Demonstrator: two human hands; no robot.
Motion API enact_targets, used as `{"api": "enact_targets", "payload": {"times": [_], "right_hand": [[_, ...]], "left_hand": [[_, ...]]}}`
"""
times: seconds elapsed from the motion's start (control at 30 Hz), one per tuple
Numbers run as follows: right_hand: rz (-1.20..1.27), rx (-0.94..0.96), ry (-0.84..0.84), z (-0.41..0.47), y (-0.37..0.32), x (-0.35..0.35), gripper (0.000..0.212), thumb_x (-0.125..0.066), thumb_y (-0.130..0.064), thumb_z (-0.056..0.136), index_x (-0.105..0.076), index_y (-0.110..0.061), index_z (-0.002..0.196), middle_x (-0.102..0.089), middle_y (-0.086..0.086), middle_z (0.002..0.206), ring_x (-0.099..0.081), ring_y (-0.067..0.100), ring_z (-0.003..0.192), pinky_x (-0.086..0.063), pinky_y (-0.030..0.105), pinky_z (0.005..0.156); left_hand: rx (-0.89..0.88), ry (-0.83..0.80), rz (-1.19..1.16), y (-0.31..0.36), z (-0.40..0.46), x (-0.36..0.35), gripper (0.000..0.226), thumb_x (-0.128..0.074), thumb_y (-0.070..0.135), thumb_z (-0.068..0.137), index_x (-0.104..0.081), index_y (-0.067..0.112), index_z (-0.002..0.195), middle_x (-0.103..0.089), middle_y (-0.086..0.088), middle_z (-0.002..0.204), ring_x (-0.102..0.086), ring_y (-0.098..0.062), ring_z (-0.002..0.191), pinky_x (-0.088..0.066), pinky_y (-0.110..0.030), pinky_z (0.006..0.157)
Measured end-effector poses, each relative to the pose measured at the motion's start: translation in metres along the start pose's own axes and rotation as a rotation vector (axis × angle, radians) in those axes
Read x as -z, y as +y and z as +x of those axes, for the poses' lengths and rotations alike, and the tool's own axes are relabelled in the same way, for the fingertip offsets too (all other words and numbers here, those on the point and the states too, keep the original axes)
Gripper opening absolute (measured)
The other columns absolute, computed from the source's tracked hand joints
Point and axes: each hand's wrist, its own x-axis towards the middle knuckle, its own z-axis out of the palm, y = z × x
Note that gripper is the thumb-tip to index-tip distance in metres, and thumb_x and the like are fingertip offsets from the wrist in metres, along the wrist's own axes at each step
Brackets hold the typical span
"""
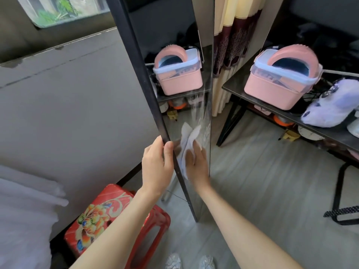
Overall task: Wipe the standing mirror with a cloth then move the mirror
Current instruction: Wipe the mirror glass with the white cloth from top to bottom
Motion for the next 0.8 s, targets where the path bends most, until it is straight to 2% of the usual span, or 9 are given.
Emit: {"api": "enact_targets", "payload": {"times": [0.1, 0.2, 0.27, 0.4, 0.5, 0.6, 0.67, 0.73, 0.8], "right_hand": [[-0.033, -0.207, -0.176, 0.003, 0.019, 0.005, 0.052, -0.036, -0.016, 0.097, -0.02, -0.016, 0.147, -0.02, 0.009, 0.151, -0.029, 0.025, 0.137, -0.028, 0.025, 0.104], [-0.022, -0.23, -0.049, 0.012, 0.013, 0.021, 0.05, -0.043, -0.009, 0.092, -0.032, -0.016, 0.14, -0.034, 0.008, 0.14, -0.045, 0.026, 0.125, -0.039, 0.027, 0.098], [0.122, -0.103, 0.078, 0.018, -0.009, 0.034, 0.047, -0.051, -0.008, 0.089, -0.035, -0.015, 0.133, -0.045, 0.005, 0.13, -0.049, 0.02, 0.118, -0.043, 0.026, 0.098], [0.33, 0.235, 0.316, 0.032, -0.068, 0.049, 0.037, -0.058, -0.006, 0.087, -0.046, -0.005, 0.122, -0.049, -0.004, 0.11, -0.046, 0.005, 0.103, -0.037, -0.001, 0.082], [0.289, 0.398, 0.381, 0.039, -0.075, 0.033, 0.029, -0.059, -0.008, 0.086, -0.058, 0.0, 0.114, -0.054, 0.009, 0.114, -0.049, 0.008, 0.105, -0.037, 0.005, 0.092], [0.356, 0.118, 0.332, 0.051, -0.041, 0.02, 0.03, -0.053, -0.01, 0.09, -0.058, 0.001, 0.118, -0.052, -0.009, 0.103, -0.05, 0.008, 0.098, -0.037, 0.0, 0.083], [0.237, -0.173, 0.177, 0.056, -0.002, 0.014, 0.032, -0.049, -0.008, 0.093, -0.056, 0.001, 0.122, -0.061, 0.002, 0.113, -0.058, 0.016, 0.1, -0.042, 0.007, 0.079], [-0.007, -0.375, -0.014, 0.05, 0.026, 0.012, 0.034, -0.045, -0.009, 0.092, -0.055, -0.004, 0.124, -0.057, 0.014, 0.126, -0.057, 0.027, 0.112, -0.046, 0.023, 0.093], [-0.034, -0.429, -0.009, 0.044, 0.035, 0.017, 0.038, -0.044, -0.007, 0.091, -0.051, -0.005, 0.128, -0.055, 0.015, 0.131, -0.053, 0.031, 0.118, -0.043, 0.033, 0.103]], "left_hand": [[-0.017, 0.004, 0.061, -0.002, -0.001, 0.0, 0.028, -0.029, 0.03, 0.095, -0.021, 0.032, 0.068, -0.026, 0.015, 0.056, -0.032, -0.001, 0.054, -0.024, -0.02, 0.059], [-0.008, 0.018, 0.072, 0.001, -0.001, -0.002, 0.029, -0.033, 0.026, 0.097, -0.027, 0.025, 0.069, -0.027, 0.017, 0.055, -0.036, -0.002, 0.057, -0.031, -0.026, 0.067], [-0.024, 0.023, 0.078, 0.005, 0.0, -0.005, 0.03, -0.038, 0.019, 0.097, -0.027, 0.026, 0.07, -0.027, 0.017, 0.055, -0.034, -0.009, 0.055, -0.031, -0.028, 0.069], [0.007, 0.044, 0.079, 0.005, -0.001, -0.011, 0.025, -0.03, 0.027, 0.095, -0.029, 0.019, 0.072, -0.026, 0.013, 0.056, -0.031, -0.014, 0.051, -0.025, -0.021, 0.067], [0.011, 0.064, 0.084, 0.004, -0.002, -0.011, 0.027, -0.03, 0.026, 0.095, -0.023, 0.029, 0.069, -0.024, 0.014, 0.056, -0.031, -0.005, 0.051, -0.023, -0.021, 0.065], [0.039, 0.094, 0.08, 0.006, -0.004, -0.009, 0.036, -0.034, 0.022, 0.098, -0.02, 0.037, 0.067, -0.025, 0.015, 0.055, -0.031, -0.004, 0.05, -0.023, -0.023, 0.064], [0.062, 0.111, 0.043, 0.009, -0.006, -0.01, 0.043, -0.038, 0.013, 0.097, -0.022, 0.039, 0.068, -0.027, 0.018, 0.054, -0.037, -0.001, 0.05, -0.025, -0.027, 0.061], [0.061, 0.129, 0.008, 0.011, -0.009, -0.013, 0.047, -0.04, 0.008, 0.096, -0.024, 0.041, 0.068, -0.031, 0.021, 0.052, -0.043, 0.009, 0.054, -0.026, -0.027, 0.057], [0.068, 0.132, -0.012, 0.008, -0.012, -0.015, 0.046, -0.04, 0.009, 0.097, -0.025, 0.042, 0.068, -0.035, 0.021, 0.051, -0.042, 0.012, 0.055, -0.026, -0.028, 0.058]]}}
